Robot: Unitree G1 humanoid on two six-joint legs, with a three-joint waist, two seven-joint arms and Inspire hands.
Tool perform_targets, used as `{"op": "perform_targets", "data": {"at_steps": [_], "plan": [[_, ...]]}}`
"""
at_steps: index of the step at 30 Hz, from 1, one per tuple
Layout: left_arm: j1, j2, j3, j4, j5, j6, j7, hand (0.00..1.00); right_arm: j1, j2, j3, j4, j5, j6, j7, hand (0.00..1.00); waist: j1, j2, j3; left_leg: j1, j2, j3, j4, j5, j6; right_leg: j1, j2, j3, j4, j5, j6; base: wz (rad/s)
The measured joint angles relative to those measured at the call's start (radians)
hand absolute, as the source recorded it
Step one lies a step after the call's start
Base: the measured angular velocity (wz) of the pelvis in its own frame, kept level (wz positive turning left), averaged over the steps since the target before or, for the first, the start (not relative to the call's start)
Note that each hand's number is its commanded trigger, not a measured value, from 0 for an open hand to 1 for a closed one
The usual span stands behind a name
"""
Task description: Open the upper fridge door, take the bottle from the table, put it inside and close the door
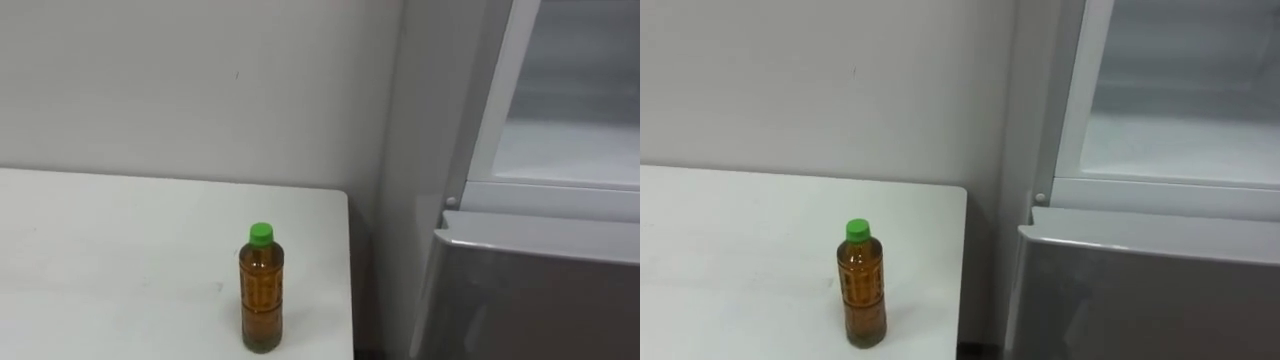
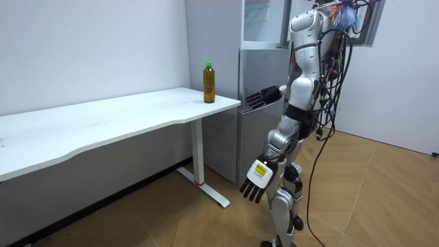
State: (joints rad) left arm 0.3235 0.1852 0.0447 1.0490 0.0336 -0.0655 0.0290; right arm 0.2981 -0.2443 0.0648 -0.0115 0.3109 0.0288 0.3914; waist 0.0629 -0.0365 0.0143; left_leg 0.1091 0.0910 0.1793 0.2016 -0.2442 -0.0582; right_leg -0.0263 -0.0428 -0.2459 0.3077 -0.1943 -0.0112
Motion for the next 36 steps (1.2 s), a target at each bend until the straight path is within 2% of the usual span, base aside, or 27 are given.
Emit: {"op": "perform_targets", "data": {"at_steps": [4, 6, 9, 12, 18, 28, 36], "plan": [[0.001, 0.007, -0.011, -0.008, 0.006, 0.002, -0.002, 0.0, -0.083, 0.01, 0.001, -0.115, 0.087, -0.036, 0.005, 0.0, 0.0, 0.0, -0.0047, -0.003, 0.0, -0.004, 0.003, 0.0, 0.0, 0.001, 0.001, 0.0, -0.008, 0.0, -0.001, 0.05], [0.006, 0.014, -0.01, -0.01, 0.007, 0.002, -0.002, 0.0, -0.132, 0.012, 0.001, -0.139, 0.127, -0.061, 0.009, 0.0, 0.001, -0.009, -0.0138, 0.001, 0.001, -0.014, 0.003, 0.0, 0.0, 0.014, 0.003, -0.004, -0.019, 0.001, 0.0, 0.12], [0.02, 0.017, -0.011, -0.023, 0.007, 0.013, -0.002, 0.0, -0.144, 0.014, 0.003, -0.147, 0.145, -0.063, 0.02, 0.0, 0.005, -0.01, -0.0169, 0.006, 0.001, -0.018, 0.002, 0.0, 0.0, 0.03, 0.006, -0.01, -0.034, 0.009, 0.004, 0.04], [0.02, 0.018, -0.013, -0.045, 0.017, 0.017, -0.002, 0.0, -0.146, 0.014, 0.005, -0.147, 0.16, -0.062, 0.027, 0.0, 0.026, -0.01, -0.0167, 0.004, 0.0, -0.017, 0.003, -0.001, 0.002, 0.029, 0.004, -0.014, -0.033, 0.012, 0.004, -0.01], [0.019, 0.02, -0.019, -0.048, 0.021, 0.017, -0.002, 0.0, -0.205, 0.006, 0.023, -0.145, 0.196, -0.063, 0.02, 0.0, 0.031, -0.011, -0.0149, 0.006, 0.0, -0.025, 0.003, -0.001, 0.002, 0.036, 0.0, -0.029, -0.036, 0.012, 0.004, 0.04], [0.02, 0.024, -0.019, -0.072, 0.027, 0.024, -0.005, 0.0, -0.212, 0.006, 0.036, -0.06, 0.194, -0.063, -0.037, 0.0, 0.067, -0.023, -0.0099, 0.001, 0.0, -0.031, 0.003, -0.001, 0.002, 0.041, 0.0, -0.035, -0.049, 0.012, 0.005, 0.02], [0.023, 0.025, -0.007, -0.093, 0.027, 0.053, -0.013, 0.0, -0.263, 0.006, 0.047, 0.009, 0.21, -0.062, -0.077, 0.0, 0.086, -0.034, -0.0104, -0.007, 0.0, -0.043, 0.005, -0.001, 0.002, 0.046, -0.001, -0.057, -0.054, 0.012, 0.006, 0.05]]}}
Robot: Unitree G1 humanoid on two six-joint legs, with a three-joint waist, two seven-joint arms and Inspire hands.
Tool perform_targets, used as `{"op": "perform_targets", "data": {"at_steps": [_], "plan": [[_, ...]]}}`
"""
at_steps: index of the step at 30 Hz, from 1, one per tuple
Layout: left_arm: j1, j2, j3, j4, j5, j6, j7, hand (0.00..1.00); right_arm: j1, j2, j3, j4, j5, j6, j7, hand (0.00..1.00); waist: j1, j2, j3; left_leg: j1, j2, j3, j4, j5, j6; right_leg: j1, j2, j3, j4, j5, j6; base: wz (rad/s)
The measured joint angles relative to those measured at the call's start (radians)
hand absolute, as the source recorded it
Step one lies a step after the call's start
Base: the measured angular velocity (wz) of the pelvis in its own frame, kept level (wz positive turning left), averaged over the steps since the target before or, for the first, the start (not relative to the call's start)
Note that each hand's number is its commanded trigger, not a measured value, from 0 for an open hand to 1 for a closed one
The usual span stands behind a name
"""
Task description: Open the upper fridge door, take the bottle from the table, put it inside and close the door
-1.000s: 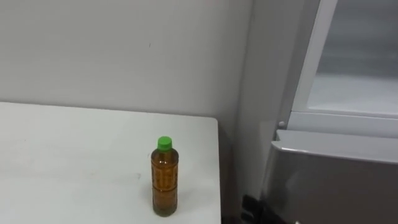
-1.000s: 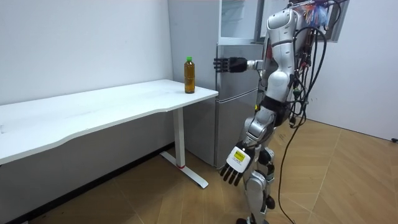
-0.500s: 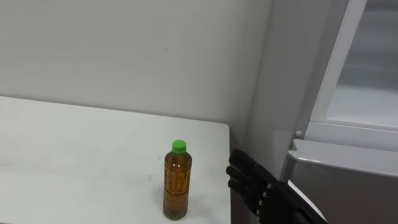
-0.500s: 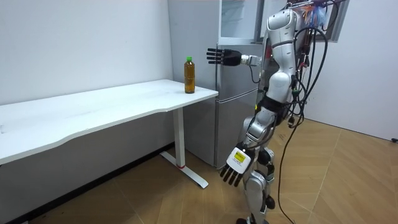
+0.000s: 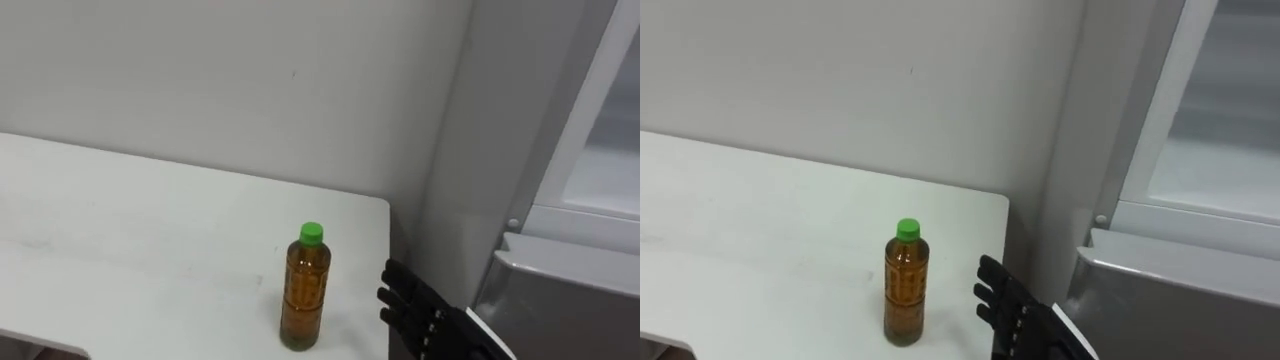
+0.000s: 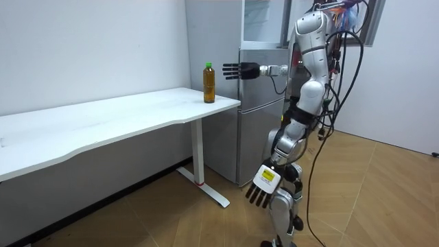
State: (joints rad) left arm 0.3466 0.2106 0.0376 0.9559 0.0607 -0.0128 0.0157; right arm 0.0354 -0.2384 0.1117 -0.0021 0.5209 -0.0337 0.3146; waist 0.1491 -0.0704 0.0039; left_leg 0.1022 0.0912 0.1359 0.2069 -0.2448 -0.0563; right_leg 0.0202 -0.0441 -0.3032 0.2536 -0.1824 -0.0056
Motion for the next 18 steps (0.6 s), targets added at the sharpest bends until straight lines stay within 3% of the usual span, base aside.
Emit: {"op": "perform_targets", "data": {"at_steps": [5, 9, 14, 18], "plan": [[-0.001, 0.0, 0.0, -0.001, 0.002, 0.001, 0.0, 0.0, -0.05, 0.002, 0.006, 0.063, 0.029, -0.001, -0.026, 0.0, 0.017, 0.0, 0.0015, -0.006, 0.0, -0.004, 0.009, 0.0, 0.0, 0.001, -0.001, -0.006, 0.001, 0.0, 0.0, 0.05], [0.0, 0.005, 0.0, 0.0, 0.003, 0.0, 0.0, 0.0, -0.09, 0.002, 0.013, 0.127, 0.033, -0.001, -0.063, 0.0, 0.023, -0.014, 0.0116, -0.03, -0.001, -0.017, 0.023, 0.0, 0.0, -0.004, -0.006, -0.024, -0.002, 0.0, 0.001, 0.14], [0.006, 0.002, -0.032, 0.002, 0.021, 0.017, -0.002, 0.0, -0.116, 0.003, 0.024, 0.15, 0.067, -0.003, -0.103, 0.0, 0.024, -0.014, 0.0106, -0.053, -0.002, -0.043, 0.036, -0.001, 0.001, -0.005, -0.008, -0.05, -0.007, 0.0, 0.001, 0.16], [0.008, -0.002, -0.044, 0.0, 0.022, 0.029, -0.002, 0.0, -0.117, 0.002, 0.034, 0.176, 0.11, -0.013, -0.137, 0.0, 0.029, 0.001, 0.0091, -0.062, -0.001, -0.057, 0.047, -0.001, 0.001, -0.001, -0.008, -0.066, -0.009, 0.0, 0.0, 0.12]]}}
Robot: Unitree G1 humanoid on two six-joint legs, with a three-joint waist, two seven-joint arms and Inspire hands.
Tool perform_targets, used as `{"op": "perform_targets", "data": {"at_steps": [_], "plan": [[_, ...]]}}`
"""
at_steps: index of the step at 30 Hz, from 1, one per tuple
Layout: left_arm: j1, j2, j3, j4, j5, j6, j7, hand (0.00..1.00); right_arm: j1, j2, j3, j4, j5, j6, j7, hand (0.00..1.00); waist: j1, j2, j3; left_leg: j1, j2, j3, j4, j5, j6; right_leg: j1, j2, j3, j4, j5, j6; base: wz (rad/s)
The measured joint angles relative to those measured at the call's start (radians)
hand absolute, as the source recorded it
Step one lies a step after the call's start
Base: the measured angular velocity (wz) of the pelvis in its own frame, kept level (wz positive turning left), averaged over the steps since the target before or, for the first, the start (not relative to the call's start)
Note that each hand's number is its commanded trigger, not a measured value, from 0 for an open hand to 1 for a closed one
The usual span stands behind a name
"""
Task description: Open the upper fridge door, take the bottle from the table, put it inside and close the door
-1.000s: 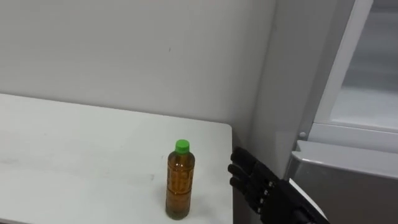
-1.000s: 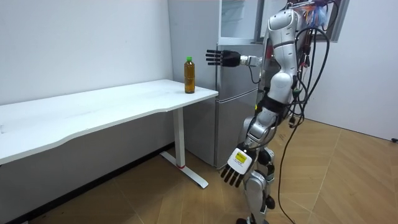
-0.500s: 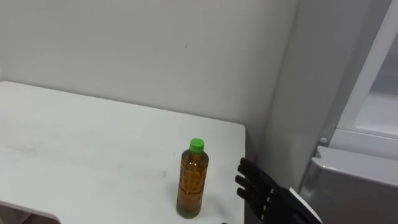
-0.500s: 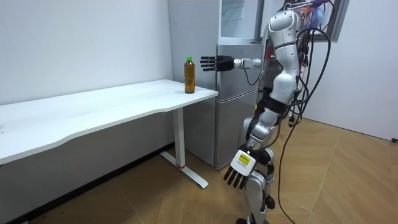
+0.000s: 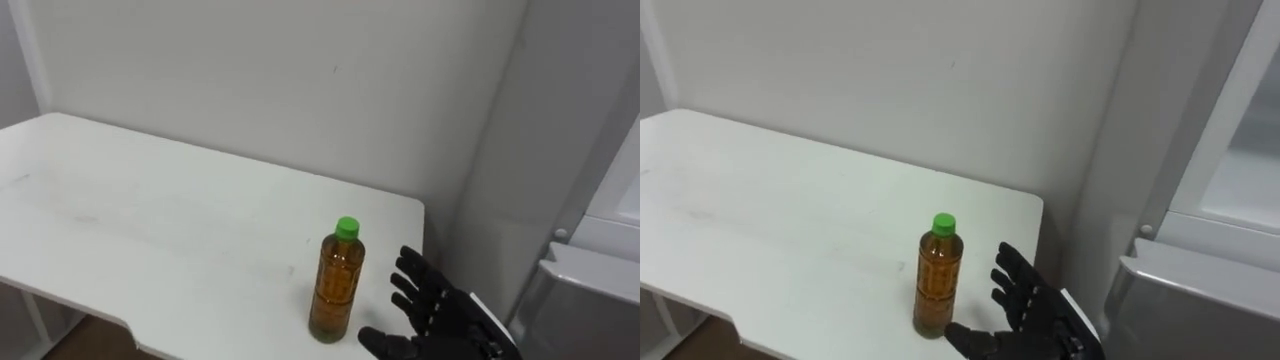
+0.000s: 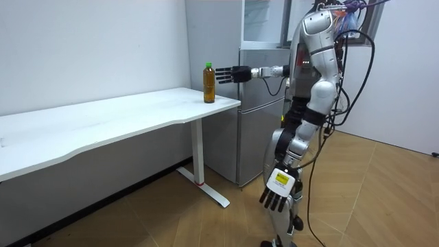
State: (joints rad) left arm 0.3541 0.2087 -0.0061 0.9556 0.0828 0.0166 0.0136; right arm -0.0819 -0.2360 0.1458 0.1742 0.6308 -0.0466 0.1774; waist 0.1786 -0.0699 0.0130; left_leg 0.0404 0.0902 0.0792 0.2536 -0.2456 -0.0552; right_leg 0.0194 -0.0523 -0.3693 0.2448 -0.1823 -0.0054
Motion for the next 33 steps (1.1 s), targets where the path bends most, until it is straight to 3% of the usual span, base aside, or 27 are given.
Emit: {"op": "perform_targets", "data": {"at_steps": [5, 10, 17, 22, 23, 27, 33], "plan": [[0.002, 0.001, -0.007, -0.017, -0.001, 0.009, -0.004, 0.0, -0.021, -0.003, 0.053, 0.06, 0.03, -0.007, -0.037, 0.0, 0.008, 0.021, -0.0016, -0.009, 0.0, -0.001, 0.006, 0.0, 0.0, -0.005, -0.003, -0.006, 0.005, 0.0, -0.001, 0.02], [-0.001, 0.001, -0.01, -0.038, -0.001, 0.012, -0.017, 0.0, -0.063, -0.004, 0.076, 0.145, 0.027, -0.007, -0.074, 0.0, 0.019, 0.024, -0.0019, -0.024, -0.002, 0.001, 0.009, 0.001, 0.001, -0.021, -0.007, -0.006, 0.012, 0.0, -0.001, 0.01], [-0.001, -0.004, -0.017, -0.038, 0.0, 0.02, -0.027, 0.0, -0.116, -0.003, 0.081, 0.181, -0.044, -0.008, -0.136, 0.0, 0.025, 0.018, -0.0015, -0.038, -0.003, -0.007, 0.014, 0.001, 0.002, -0.029, -0.01, -0.013, 0.016, 0.0, -0.001, 0.02], [-0.004, -0.004, -0.02, -0.04, 0.0, 0.023, -0.027, 0.0, -0.156, -0.004, 0.089, 0.218, -0.053, -0.009, -0.189, 0.0, 0.023, 0.002, 0.007, -0.048, -0.011, -0.031, 0.014, 0.007, 0.006, -0.028, -0.017, -0.033, 0.015, -0.002, 0.001, 0.14], [-0.004, -0.004, -0.021, -0.043, 0.0, 0.024, -0.027, 0.0, -0.161, -0.003, 0.093, 0.229, -0.05, -0.01, -0.201, 0.0, 0.029, -0.003, 0.0104, -0.05, -0.013, -0.034, 0.013, 0.007, 0.006, -0.028, -0.019, -0.037, 0.013, -0.002, 0.001, 0.09], [-0.011, -0.001, -0.028, -0.042, -0.001, 0.028, -0.027, 0.0, -0.174, -0.002, 0.119, 0.298, -0.063, -0.021, -0.23, 0.0, 0.059, -0.025, 0.0096, -0.065, -0.016, -0.039, 0.015, 0.009, 0.009, -0.034, -0.022, -0.047, 0.01, -0.001, 0.004, 0.08], [-0.01, -0.001, -0.034, -0.032, -0.001, 0.028, -0.027, 0.0, -0.219, -0.001, 0.119, 0.331, -0.089, -0.028, -0.295, 0.0, 0.077, -0.026, 0.0103, -0.065, -0.017, -0.049, 0.014, 0.009, 0.009, -0.029, -0.024, -0.055, 0.011, -0.002, 0.004, 0.05]]}}
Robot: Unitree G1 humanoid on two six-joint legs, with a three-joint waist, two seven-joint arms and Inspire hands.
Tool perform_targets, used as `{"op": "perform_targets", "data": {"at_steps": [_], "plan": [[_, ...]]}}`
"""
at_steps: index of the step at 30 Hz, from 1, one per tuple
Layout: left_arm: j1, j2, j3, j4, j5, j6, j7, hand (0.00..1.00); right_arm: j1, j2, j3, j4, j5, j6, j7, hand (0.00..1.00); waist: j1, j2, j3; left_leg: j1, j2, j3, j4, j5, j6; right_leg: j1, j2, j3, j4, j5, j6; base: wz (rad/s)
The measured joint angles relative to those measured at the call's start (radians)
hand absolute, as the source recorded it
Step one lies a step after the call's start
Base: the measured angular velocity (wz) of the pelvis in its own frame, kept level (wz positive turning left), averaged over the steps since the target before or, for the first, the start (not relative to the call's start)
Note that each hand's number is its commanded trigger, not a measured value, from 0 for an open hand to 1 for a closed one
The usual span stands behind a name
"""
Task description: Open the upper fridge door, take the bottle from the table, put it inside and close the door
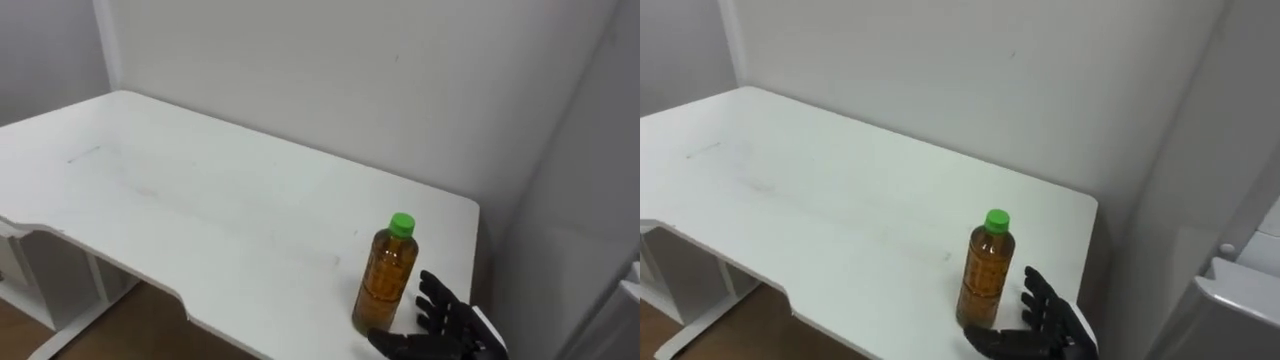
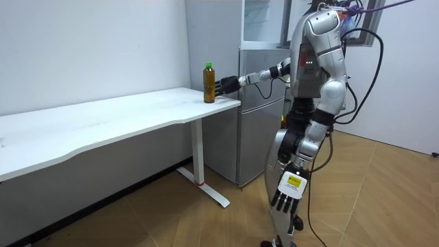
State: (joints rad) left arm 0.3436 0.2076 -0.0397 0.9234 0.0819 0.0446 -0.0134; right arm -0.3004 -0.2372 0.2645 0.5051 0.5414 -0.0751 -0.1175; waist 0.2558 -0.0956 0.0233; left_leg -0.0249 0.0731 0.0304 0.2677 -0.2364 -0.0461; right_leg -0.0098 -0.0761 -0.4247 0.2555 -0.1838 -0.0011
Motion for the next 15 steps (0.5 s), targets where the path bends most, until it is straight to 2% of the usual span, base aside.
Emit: {"op": "perform_targets", "data": {"at_steps": [3, 10, 15], "plan": [[0.0, 0.0, 0.0, 0.0, 0.0, 0.0, 0.0, 0.0, -0.02, 0.0, 0.0, 0.0, -0.002, -0.001, -0.037, 0.0, 0.0, 0.004, 0.0022, 0.0, -0.001, 0.0, 0.0, 0.0, 0.0, 0.0, -0.001, 0.0, 0.0, -0.001, 0.001, 0.01], [0.0, 0.0, -0.002, -0.001, -0.002, 0.002, 0.0, 0.0, -0.029, 0.0, 0.0, 0.0, -0.001, -0.001, -0.095, 0.0, 0.002, 0.001, 0.0007, -0.003, -0.006, -0.006, -0.001, 0.002, 0.003, 0.0, -0.006, -0.008, 0.0, -0.002, 0.004, 0.02], [0.007, 0.001, -0.021, -0.026, -0.004, 0.035, 0.0, 0.0, -0.031, 0.001, 0.002, -0.001, -0.003, 0.0, -0.126, 0.0, 0.002, 0.0, -0.0005, -0.007, -0.01, -0.013, -0.001, 0.003, 0.005, 0.001, -0.01, -0.016, 0.002, -0.003, 0.006, 0.05]]}}
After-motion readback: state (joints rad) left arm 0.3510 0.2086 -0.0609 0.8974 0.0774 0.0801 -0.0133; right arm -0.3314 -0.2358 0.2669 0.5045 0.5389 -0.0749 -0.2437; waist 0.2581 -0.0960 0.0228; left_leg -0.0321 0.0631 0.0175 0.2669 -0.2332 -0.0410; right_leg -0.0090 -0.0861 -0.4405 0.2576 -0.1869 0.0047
